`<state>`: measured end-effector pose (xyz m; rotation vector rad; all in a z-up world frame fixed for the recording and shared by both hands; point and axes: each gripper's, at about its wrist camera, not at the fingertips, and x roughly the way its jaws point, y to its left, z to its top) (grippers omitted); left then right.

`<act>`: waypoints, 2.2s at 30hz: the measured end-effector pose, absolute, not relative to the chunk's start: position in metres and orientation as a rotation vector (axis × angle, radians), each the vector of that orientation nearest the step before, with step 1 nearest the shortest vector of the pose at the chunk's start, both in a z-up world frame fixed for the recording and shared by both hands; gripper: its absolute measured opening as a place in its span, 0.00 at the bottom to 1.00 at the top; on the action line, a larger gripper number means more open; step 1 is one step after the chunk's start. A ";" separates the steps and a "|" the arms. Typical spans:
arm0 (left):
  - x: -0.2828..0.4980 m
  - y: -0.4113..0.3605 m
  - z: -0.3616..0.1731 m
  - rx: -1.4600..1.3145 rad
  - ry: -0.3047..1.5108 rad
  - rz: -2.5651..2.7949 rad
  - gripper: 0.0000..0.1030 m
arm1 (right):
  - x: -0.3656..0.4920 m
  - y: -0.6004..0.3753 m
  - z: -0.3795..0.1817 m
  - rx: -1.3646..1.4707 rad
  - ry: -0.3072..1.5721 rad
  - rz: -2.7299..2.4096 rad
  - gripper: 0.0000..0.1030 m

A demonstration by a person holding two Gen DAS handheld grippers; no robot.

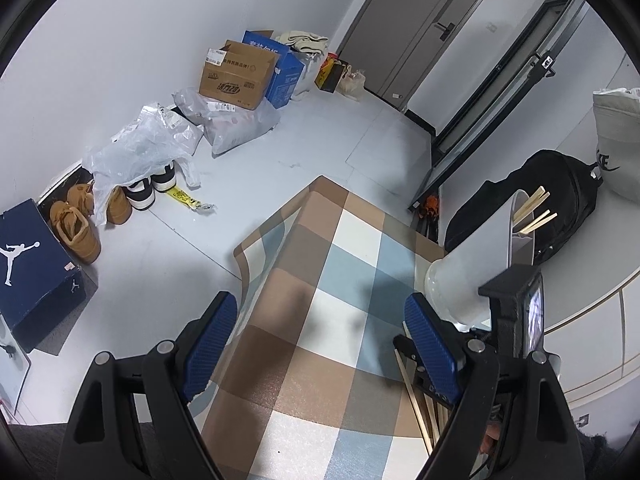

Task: Organize utensils
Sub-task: 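Move both grippers back down to the chopstick pile, then grasp one chopstick with the right gripper while the left gripper grasps another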

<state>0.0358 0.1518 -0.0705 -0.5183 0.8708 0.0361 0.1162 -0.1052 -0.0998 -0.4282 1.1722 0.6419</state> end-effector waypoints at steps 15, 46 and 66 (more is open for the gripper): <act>0.037 0.154 -0.075 -0.521 0.886 0.047 0.80 | 0.118 -0.097 -0.100 -0.400 1.158 0.625 0.06; 0.052 0.063 -0.102 -0.287 1.138 -0.115 0.80 | 0.071 -0.242 0.033 0.051 0.732 0.595 0.04; 0.088 0.013 -0.135 -0.102 1.388 0.074 0.45 | 0.050 -0.310 0.038 0.199 0.620 0.652 0.04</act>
